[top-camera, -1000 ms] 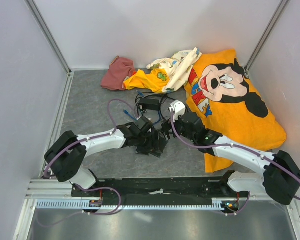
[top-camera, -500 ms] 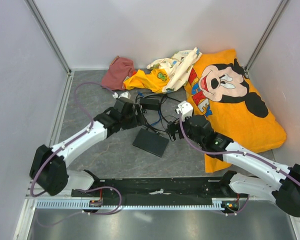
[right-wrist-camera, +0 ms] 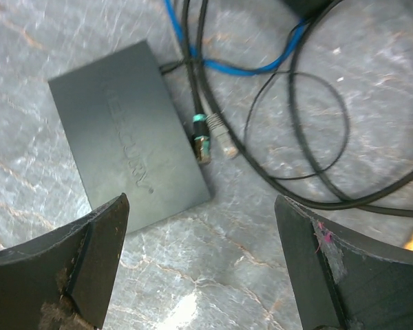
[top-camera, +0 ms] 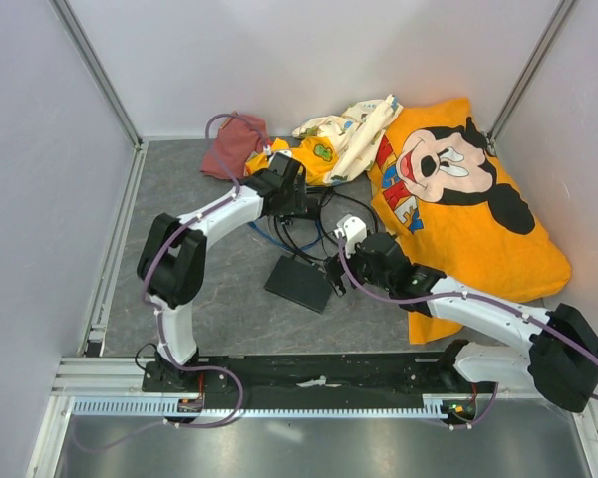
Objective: Insert the plug into the switch port
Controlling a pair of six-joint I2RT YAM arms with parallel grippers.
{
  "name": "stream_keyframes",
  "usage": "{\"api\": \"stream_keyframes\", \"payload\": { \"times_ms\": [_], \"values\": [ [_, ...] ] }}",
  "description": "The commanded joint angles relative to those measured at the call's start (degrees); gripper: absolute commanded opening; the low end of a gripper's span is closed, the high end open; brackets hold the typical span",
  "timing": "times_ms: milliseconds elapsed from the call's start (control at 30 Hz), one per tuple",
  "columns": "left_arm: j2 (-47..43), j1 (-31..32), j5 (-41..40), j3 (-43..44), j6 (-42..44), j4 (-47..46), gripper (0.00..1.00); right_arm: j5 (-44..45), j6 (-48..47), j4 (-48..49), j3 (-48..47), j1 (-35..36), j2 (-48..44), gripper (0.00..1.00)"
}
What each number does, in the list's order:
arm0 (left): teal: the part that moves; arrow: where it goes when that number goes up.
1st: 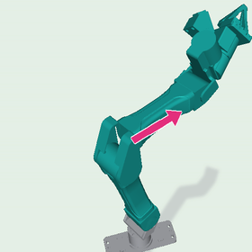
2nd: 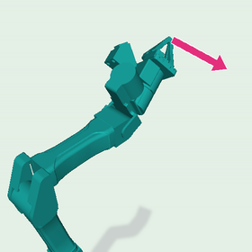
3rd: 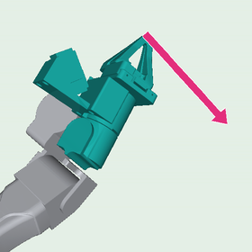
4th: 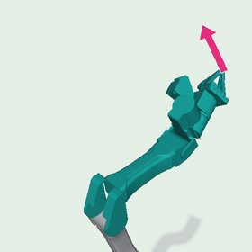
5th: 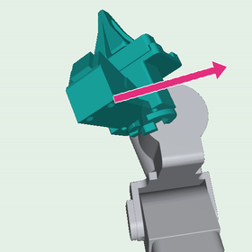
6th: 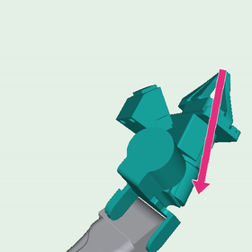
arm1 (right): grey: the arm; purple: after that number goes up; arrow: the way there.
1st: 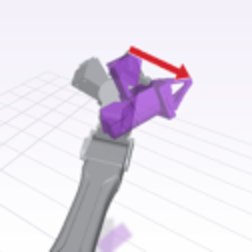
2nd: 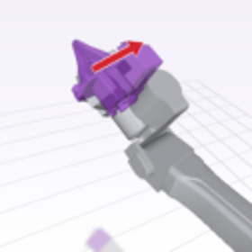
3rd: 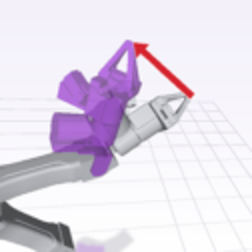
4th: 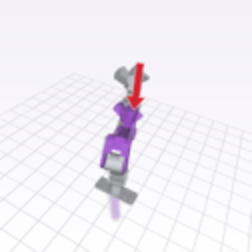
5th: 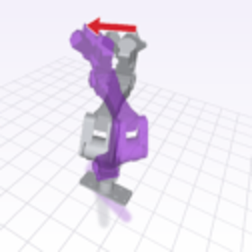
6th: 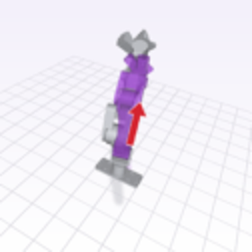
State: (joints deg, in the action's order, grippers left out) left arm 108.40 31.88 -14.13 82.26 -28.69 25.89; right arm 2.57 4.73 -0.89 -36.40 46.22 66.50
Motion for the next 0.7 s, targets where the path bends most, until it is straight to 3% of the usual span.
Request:
{"api": "stream_keyframes", "payload": {
  "times_ms": [0,167,400,667],
  "values": [
    [4.97,-0.06,-4.58,6.68,10.13,1.00,0.86,-2.48,-1.30,3.69,0.28,0.63,1.87,0.95],
    [10.94,-0.06,-7.13,10.81,12.07,4.16,0.86,-7.75,-0.78,6.95,-0.68,1.94,7.40,0.95],
    [14.47,-0.06,-9.68,11.08,12.69,6.01,0.84,-7.40,-3.32,7.13,-6.83,8.18,18.22,0.95],
    [9.56,-7.07,-11.35,3.71,4.62,8.03,0.75,4.27,-6.05,0.98,-13.51,13.19,27.97,0.98]
  ]
}}
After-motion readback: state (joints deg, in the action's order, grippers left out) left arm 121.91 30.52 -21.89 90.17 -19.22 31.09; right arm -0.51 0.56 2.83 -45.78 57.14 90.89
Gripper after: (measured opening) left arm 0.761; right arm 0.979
